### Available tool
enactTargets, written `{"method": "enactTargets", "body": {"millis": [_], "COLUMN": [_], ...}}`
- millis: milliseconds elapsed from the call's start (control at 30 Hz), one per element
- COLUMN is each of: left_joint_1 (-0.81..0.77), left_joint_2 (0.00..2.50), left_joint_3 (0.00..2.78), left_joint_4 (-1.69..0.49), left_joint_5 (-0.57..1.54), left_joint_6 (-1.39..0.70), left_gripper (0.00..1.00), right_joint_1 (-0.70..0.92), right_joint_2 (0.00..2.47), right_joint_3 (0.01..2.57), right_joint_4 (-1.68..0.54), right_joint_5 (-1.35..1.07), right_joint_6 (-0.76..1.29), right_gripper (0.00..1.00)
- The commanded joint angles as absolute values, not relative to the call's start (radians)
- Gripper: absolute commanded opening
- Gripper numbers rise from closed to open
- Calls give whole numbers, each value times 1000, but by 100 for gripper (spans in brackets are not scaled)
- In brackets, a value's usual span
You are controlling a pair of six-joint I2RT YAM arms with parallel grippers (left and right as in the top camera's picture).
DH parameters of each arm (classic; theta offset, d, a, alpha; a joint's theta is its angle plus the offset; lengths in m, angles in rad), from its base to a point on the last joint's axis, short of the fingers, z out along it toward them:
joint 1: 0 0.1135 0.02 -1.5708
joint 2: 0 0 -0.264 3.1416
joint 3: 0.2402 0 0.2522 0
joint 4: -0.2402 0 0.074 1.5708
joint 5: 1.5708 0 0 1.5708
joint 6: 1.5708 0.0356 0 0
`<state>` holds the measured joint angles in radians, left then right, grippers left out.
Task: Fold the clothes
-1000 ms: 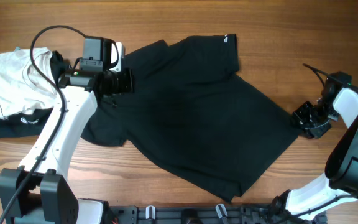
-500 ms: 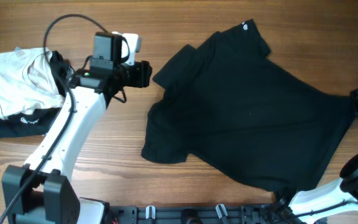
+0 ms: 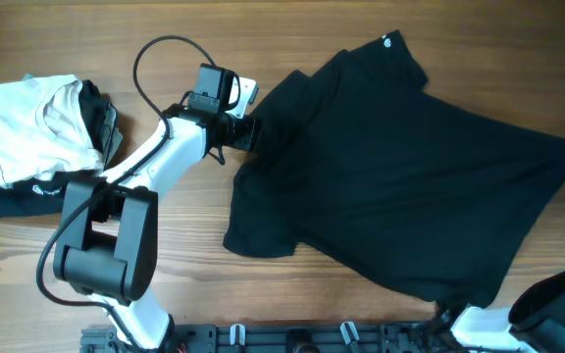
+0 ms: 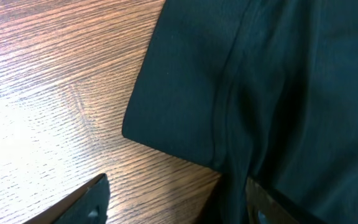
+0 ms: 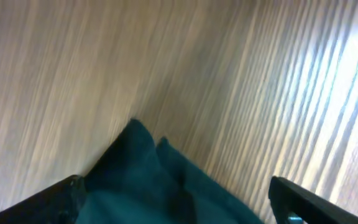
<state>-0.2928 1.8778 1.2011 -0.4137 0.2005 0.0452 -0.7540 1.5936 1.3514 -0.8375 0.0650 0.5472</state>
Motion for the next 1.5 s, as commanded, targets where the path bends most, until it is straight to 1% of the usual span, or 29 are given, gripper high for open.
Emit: {"method": "enactTargets", "body": {"millis": [0,67,100,133,167,200,233,267,300,333,367,400,433,467,500,533,567,667,733,767,933,1000,1067,1167,1233,1267,1300,1367,1467], "left_joint_1": [-297,-297,-297,-297,-298,-297,-297,-297,-297,-297,-297,-297,-297,-297,-298,-298,-298,-296,-295,-295,-295,-295,-295,-294,-283,-249,-220,-108,28], "left_joint_2": [1878,1878,1878,1878,1878,1878,1878,1878,1878,1877,1877,1877,1877,1877,1877,1876,1873,1864,1869,1888,1985,1991,2001,2039,2039,2019,2005,1951,1857], "left_joint_3": [1199,1199,1199,1199,1199,1199,1199,1199,1199,1199,1199,1199,1199,1199,1199,1199,1199,1199,1199,1199,1199,1199,1199,1199,1199,1199,1199,1199,1199], "left_joint_4": [-415,-419,-424,-429,-433,-437,-438,-439,-442,-453,-464,-474,-482,-482,-482,-487,-493,-434,-350,-319,-284,-284,-287,-301,-323,-362,-383,-435,-458], "left_joint_5": [213,213,213,213,213,213,213,213,213,213,213,213,213,213,215,253,281,251,231,227,228,227,227,208,17,-183,-241,-260,-110], "left_joint_6": [60,60,60,60,60,60,60,60,60,60,60,60,60,60,60,60,60,60,60,60,44,45,45,39,-81,-194,-229,-258,-273], "left_gripper": [73,73,73,73,73,73,73,73,73,73,73,73,73,73,73,72,71,68,74,77,76,66,50,7,4,4,4,4,4], "right_joint_1": [-759,-760,-761,-761,-761,-763,-767,-767,-768,-768,-767,-767,-776,-790,-802,-816,-831,-839,-835,-830,-715,-648,-600,-560,-558,-558,-558,-558,-557], "right_joint_2": [1637,1657,1674,1698,1726,1771,1800,1842,1860,1866,1866,1866,1866,1866,1865,1864,1864,1860,1839,1785,1545,1455,1396,1356,1360,1361,1364,1373,1401], "right_joint_3": [1366,1366,1366,1361,1353,1350,1350,1350,1350,1348,1346,1346,1346,1346,1348,1348,1348,1348,1348,1348,1348,1348,1348,1348,1348,1348,1348,1344,1304], "right_joint_4": [-743,-757,-852,-830,-742,-719,-721,-689,-747,-788,-712,-692,-723,-688,-661,-698,-701,-696,-701,-738,-764,-765,-779,-840,-886,-909,-924,-944,-938], "right_joint_5": [-179,-145,105,109,-120,-586,-779,-646,-367,-234,-438,-767,-988,-951,-644,-459,-447,-645,-846,-944,-957,-896,-870,-787,-680,-612,-562,-463,-437], "right_joint_6": [316,353,591,541,242,-140,-201,77,372,524,273,-88,-270,-154,234,397,398,146,67,51,82,132,141,161,161,184,221,272,273], "right_gripper": [100,93,100,100,100,100,100,100,100,100,100,100,100,100,100,100,100,99,96,95,96,98,98,100,99,99,99,100,99]}}
